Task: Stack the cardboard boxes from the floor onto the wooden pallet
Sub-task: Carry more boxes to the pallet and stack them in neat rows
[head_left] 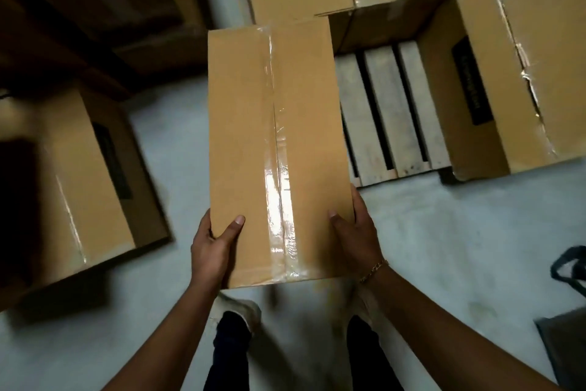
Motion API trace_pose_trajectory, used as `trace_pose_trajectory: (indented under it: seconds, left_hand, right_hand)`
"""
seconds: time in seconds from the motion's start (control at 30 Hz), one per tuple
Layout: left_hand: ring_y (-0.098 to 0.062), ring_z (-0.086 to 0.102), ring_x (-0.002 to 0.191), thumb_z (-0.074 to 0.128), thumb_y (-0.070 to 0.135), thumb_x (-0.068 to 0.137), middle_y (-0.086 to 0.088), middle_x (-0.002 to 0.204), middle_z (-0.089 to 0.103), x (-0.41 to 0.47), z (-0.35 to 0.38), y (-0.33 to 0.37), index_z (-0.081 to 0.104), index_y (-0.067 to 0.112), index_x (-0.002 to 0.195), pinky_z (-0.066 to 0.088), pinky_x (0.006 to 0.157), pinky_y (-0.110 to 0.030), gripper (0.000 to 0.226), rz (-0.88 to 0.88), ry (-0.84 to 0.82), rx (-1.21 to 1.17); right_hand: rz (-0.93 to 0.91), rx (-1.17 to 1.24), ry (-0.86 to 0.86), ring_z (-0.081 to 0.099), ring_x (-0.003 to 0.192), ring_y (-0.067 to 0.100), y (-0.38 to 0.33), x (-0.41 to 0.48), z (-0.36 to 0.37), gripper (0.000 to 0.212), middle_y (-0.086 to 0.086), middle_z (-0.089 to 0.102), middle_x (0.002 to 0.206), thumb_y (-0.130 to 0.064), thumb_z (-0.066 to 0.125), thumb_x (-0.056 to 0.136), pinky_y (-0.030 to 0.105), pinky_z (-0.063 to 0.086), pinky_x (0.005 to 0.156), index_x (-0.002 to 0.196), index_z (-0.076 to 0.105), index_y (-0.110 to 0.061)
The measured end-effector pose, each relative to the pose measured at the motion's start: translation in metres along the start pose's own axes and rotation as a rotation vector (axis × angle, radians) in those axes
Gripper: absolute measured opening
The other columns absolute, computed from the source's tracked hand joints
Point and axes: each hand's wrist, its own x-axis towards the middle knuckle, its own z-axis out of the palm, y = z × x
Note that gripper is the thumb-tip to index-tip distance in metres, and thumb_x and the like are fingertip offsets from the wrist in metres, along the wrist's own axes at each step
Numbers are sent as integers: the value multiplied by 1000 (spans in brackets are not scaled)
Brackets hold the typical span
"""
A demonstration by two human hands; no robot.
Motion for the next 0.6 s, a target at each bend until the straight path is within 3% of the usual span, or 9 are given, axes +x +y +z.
trace_pose_trajectory:
  seconds: [0.17,0.33,0.43,0.6]
  left_hand:
    - [-15,66,110,76,37,93,6,125,69,-35,115,15,58,27,140,50,91,-33,52,19,-51,41]
    - [-16,67,110,76,33,93,7,125,70,-61,209,24,58,29,139,53,100,-43,50,2,-99,42]
    - [-18,69,111,78,35,91,7,125,71,-65,250,24,58,30,141,54,103,-48,54,-13,-131,56]
    - [-18,67,115,76,36,93,8,130,69,-62,294,20,53,32,146,54,102,-45,58,-22,-186,77]
  right_hand:
    - [32,43,44,57,124,9,27,27,-113,71,-12,59,137,-12,66,96,35,46,110,158,37,-33]
    - [43,39,56,56,125,11,51,56,-208,69,-11,58,139,-12,65,97,36,46,109,157,38,-32]
    - [51,35,51,58,119,10,64,75,-247,68,-13,59,133,-10,62,98,30,47,100,157,37,-33]
    - [50,42,34,56,104,-9,83,108,-285,67,-27,58,120,-9,60,98,23,48,94,155,38,-37]
